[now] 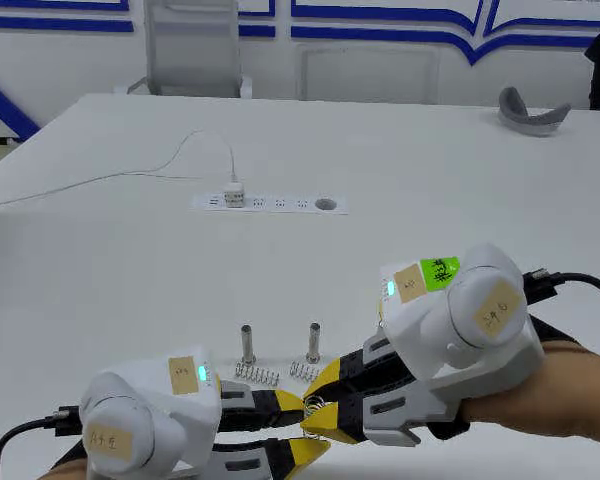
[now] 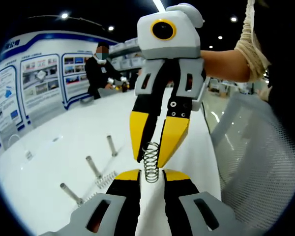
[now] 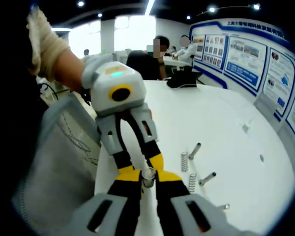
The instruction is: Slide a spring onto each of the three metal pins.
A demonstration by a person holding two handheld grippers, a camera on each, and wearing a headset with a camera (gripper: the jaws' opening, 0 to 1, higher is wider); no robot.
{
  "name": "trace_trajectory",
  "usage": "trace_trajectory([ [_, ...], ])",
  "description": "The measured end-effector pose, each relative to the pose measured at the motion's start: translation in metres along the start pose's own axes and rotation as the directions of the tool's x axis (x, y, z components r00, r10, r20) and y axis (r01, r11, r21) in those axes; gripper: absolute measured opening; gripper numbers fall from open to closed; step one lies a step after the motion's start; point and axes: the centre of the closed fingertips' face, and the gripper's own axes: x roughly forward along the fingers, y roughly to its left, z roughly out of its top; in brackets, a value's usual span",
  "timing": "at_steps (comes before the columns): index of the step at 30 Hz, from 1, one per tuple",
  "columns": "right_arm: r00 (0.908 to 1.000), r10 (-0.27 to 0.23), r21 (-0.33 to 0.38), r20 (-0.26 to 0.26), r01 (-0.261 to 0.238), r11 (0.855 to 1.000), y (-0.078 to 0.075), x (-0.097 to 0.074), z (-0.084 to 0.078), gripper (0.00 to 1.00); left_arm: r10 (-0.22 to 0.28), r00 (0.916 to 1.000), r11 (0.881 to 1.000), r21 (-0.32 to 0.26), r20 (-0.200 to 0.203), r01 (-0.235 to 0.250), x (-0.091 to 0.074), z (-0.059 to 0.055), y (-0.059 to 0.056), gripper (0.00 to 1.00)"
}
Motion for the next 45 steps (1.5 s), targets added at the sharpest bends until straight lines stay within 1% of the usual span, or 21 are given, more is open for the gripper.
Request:
trace_trajectory([
  [2, 1.0000, -0.005, 0.002, 0.001, 0.005, 1.000, -0.001, -0.001, 0.000, 0.12, 0.003, 1.0000, 1.000, -0.010, -0.001, -0.003, -0.001, -0.001, 0.001, 0.19],
  [5, 0.9999, -0.014, 0.008, 0.001, 0.014, 1.000, -0.004, -0.003, -0.001, 0.12, 0.012, 0.9999, 1.000, -0.021, -0.002, -0.012, -0.003, -0.003, 0.002, 0.24],
  [10, 0.9994, -0.035, 0.023, 0.004, 0.035, 0.999, -0.010, -0.008, -0.003, 0.12, 0.037, 0.9993, 0.998, -0.048, 0.000, -0.037, -0.008, -0.006, 0.009, 0.31],
  [12, 0.9989, -0.047, 0.031, 0.003, 0.047, 0.998, -0.014, -0.010, -0.004, 0.12, 0.055, 0.9985, 0.997, -0.060, -0.001, -0.055, -0.010, -0.008, 0.013, 0.35],
  [18, 0.9971, -0.076, 0.055, 0.004, 0.076, 0.996, -0.023, -0.016, -0.009, 0.12, 0.090, 0.9960, 0.993, -0.080, 0.005, -0.089, -0.017, -0.010, 0.021, 0.38],
  [23, 0.9953, -0.096, 0.071, 0.009, 0.095, 0.993, -0.028, -0.019, -0.012, 0.12, 0.108, 0.9941, 0.990, -0.091, 0.003, -0.108, -0.021, -0.012, 0.026, 0.42],
  [33, 0.9901, -0.139, 0.102, 0.015, 0.137, 0.985, -0.042, -0.030, -0.016, 0.12, 0.178, 0.9840, 0.977, -0.125, 0.017, -0.174, -0.037, -0.015, 0.043, 0.46],
  [40, 0.9849, -0.172, 0.122, 0.016, 0.169, 0.978, -0.053, -0.038, -0.018, 0.12, 0.214, 0.9768, 0.967, -0.144, 0.014, -0.209, -0.046, -0.020, 0.049, 0.48],
  [45, 0.9784, -0.207, 0.136, 0.009, 0.204, 0.970, -0.063, -0.045, -0.020, 0.12, 0.234, 0.9722, 0.960, -0.159, 0.013, -0.229, -0.051, -0.022, 0.053, 0.49],
])
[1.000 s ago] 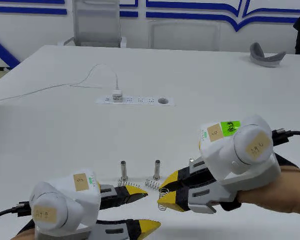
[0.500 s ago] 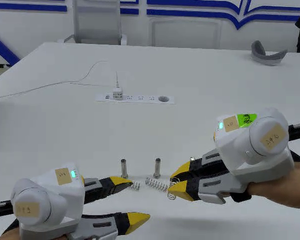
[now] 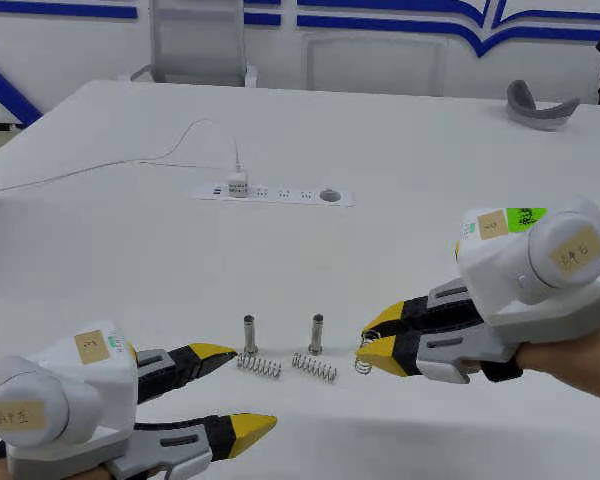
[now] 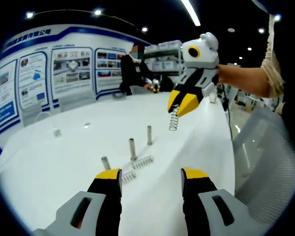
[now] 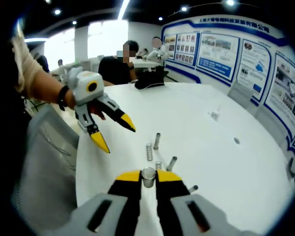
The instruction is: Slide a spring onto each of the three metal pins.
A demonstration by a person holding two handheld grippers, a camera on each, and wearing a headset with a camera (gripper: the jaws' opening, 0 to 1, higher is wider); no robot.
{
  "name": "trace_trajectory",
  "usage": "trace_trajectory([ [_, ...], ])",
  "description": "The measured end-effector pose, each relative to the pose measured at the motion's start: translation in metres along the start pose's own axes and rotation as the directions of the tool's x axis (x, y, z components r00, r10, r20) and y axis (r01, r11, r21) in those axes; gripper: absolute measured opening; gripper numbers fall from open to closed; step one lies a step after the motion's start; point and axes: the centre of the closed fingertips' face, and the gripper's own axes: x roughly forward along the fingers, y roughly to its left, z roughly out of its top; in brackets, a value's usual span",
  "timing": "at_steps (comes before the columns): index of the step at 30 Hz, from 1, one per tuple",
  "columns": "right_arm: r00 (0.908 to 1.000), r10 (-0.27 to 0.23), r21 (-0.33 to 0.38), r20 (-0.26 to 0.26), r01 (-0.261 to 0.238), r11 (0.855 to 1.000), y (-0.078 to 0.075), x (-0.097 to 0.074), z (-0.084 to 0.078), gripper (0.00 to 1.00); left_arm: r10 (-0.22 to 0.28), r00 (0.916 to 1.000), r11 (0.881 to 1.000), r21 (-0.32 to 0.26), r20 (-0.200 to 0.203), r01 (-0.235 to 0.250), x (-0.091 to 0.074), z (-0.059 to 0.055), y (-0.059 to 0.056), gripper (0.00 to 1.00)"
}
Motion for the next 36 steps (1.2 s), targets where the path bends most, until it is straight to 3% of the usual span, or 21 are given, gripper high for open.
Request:
trace_trajectory([
  [10, 0.9965, -0.083, 0.038, -0.006, 0.084, 0.996, -0.027, -0.009, -0.004, 0.12, 0.017, 0.9998, 1.000, -0.009, -0.004, -0.017, -0.003, -0.003, 0.003, 0.52],
  [23, 0.9806, -0.196, 0.101, -0.010, 0.196, 0.976, -0.070, -0.009, -0.012, 0.12, 0.022, 0.9998, 1.000, -0.016, -0.004, -0.022, -0.004, -0.006, 0.001, 0.53],
  [36, 0.9761, -0.217, 0.168, -0.014, 0.216, 0.962, -0.091, 0.007, -0.024, 0.12, 0.028, 0.9996, 0.999, -0.026, -0.006, -0.028, -0.005, -0.008, 0.001, 0.54],
])
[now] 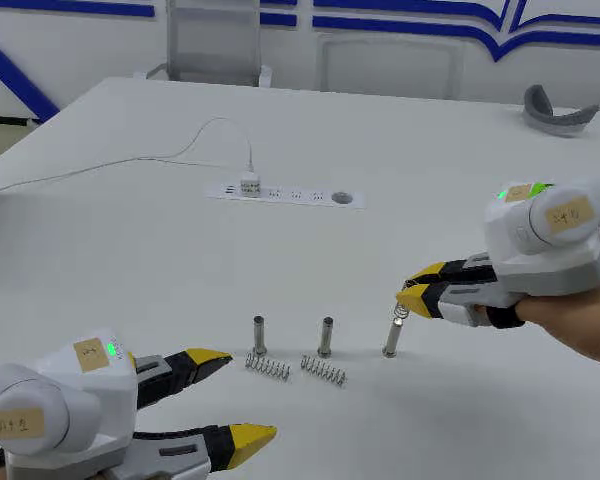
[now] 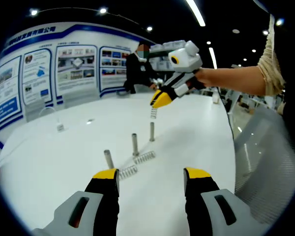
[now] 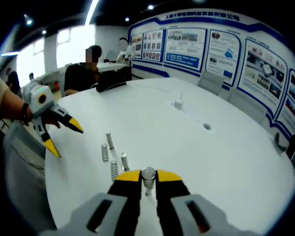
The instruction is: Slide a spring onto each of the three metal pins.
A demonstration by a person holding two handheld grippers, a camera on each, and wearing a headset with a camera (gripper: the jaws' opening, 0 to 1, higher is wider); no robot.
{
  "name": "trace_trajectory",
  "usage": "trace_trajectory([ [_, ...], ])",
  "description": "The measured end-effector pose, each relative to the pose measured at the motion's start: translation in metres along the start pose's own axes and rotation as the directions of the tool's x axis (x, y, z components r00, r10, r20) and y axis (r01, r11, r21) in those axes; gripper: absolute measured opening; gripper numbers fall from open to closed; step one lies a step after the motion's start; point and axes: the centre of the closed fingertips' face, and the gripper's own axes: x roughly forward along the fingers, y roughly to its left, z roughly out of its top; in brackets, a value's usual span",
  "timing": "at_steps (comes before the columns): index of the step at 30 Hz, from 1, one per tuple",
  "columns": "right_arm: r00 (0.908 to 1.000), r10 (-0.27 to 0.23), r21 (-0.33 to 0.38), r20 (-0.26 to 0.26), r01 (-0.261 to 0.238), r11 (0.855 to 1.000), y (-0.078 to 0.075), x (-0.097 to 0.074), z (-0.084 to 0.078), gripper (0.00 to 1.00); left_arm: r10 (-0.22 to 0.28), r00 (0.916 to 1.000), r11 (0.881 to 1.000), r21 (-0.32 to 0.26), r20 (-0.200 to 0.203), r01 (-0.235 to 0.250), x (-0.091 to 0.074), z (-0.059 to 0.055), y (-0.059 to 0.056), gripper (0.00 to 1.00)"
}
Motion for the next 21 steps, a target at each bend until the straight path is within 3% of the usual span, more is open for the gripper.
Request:
trace_trajectory([
  [21, 0.9997, 0.013, 0.047, -0.018, -0.013, 0.999, -0.003, 0.017, -0.018, 0.12, 0.007, 0.9999, 1.000, -0.010, -0.008, -0.007, 0.001, -0.004, 0.003, 0.53],
])
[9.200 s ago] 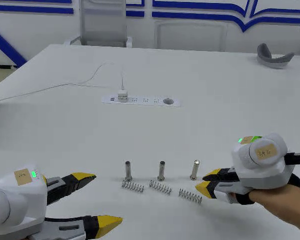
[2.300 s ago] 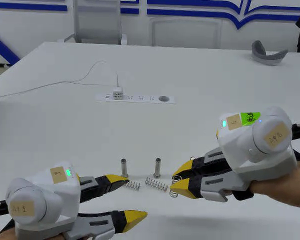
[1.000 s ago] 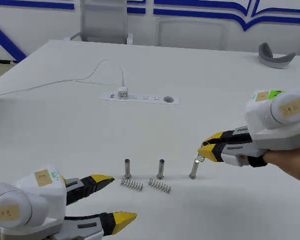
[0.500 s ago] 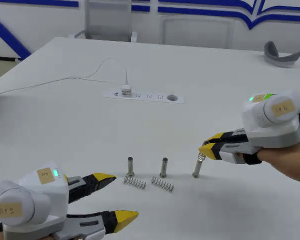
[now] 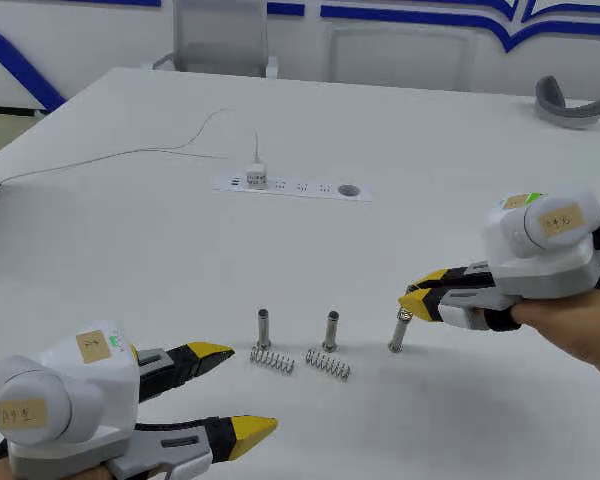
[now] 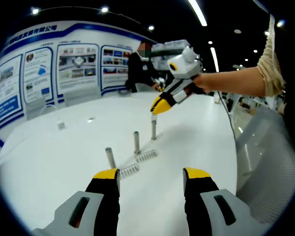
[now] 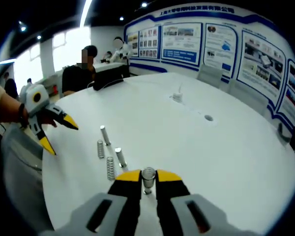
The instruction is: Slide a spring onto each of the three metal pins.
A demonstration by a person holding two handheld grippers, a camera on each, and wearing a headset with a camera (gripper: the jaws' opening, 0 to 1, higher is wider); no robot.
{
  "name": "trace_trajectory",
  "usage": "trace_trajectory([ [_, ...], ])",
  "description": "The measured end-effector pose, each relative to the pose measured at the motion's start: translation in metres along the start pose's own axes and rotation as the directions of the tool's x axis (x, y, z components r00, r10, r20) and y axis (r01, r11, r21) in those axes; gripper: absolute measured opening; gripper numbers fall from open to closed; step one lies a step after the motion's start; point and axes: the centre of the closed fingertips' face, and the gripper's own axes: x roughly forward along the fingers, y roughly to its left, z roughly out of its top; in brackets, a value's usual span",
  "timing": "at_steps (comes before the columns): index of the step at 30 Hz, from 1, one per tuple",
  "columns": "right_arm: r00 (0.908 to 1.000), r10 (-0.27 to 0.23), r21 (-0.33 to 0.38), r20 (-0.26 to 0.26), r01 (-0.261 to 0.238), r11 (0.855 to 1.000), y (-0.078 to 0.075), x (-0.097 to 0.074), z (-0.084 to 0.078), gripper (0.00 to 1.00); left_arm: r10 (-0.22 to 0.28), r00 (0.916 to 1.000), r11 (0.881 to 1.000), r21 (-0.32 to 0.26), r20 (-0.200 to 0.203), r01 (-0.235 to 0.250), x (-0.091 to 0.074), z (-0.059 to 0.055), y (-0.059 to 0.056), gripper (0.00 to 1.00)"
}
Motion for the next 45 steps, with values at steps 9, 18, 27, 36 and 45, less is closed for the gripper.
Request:
trace_trajectory([
  [9, 1.0000, 0.000, 0.025, -0.010, 0.001, 1.000, -0.001, 0.011, -0.013, 0.12, -0.003, 1.0000, 1.000, -0.003, -0.007, 0.003, 0.001, -0.002, -0.001, 0.52],
  [18, 0.9995, 0.003, 0.041, -0.030, -0.001, 0.999, 0.002, 0.020, -0.026, 0.12, -0.002, 1.0000, 1.000, -0.002, -0.008, 0.002, 0.001, -0.003, -0.001, 0.52],
  [27, 0.9989, 0.000, 0.050, -0.047, 0.002, 0.999, 0.003, 0.025, -0.034, 0.12, -0.003, 0.9999, 1.000, -0.003, -0.011, 0.003, 0.002, -0.003, -0.001, 0.51],
  [36, 0.9982, 0.003, 0.047, -0.061, 0.000, 0.999, 0.005, 0.028, -0.038, 0.14, -0.003, 0.9999, 1.000, -0.002, -0.011, 0.003, 0.001, -0.002, -0.002, 0.51],
  [45, 0.9975, -0.002, 0.062, -0.070, 0.006, 0.998, 0.007, 0.024, -0.049, 0.15, 0.000, 1.0000, 1.000, 0.001, -0.007, 0.000, 0.000, -0.002, -0.002, 0.52],
])
